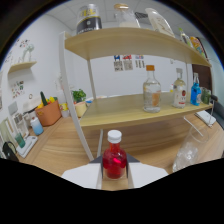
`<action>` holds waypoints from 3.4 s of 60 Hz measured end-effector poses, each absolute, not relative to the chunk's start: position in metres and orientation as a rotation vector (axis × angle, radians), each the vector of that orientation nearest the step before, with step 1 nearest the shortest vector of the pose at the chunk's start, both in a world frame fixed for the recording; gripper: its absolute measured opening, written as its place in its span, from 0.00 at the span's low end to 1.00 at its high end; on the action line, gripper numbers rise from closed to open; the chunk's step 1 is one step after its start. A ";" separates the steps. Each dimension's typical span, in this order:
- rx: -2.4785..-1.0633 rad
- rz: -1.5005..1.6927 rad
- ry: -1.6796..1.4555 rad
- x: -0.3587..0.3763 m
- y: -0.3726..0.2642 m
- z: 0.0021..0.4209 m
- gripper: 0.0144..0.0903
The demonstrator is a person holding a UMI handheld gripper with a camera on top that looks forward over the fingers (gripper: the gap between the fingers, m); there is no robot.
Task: Make me a cup of Vodka Sunrise.
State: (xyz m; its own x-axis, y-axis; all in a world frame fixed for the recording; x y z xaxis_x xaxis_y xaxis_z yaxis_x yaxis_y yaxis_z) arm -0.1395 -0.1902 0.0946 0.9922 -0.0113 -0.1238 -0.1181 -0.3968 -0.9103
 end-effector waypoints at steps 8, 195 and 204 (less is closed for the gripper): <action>-2.059 0.094 0.066 -0.147 -0.191 0.055 0.26; -1.646 -0.021 0.007 0.204 -0.149 0.422 0.49; -1.647 -0.003 -0.010 0.180 -0.193 0.413 0.49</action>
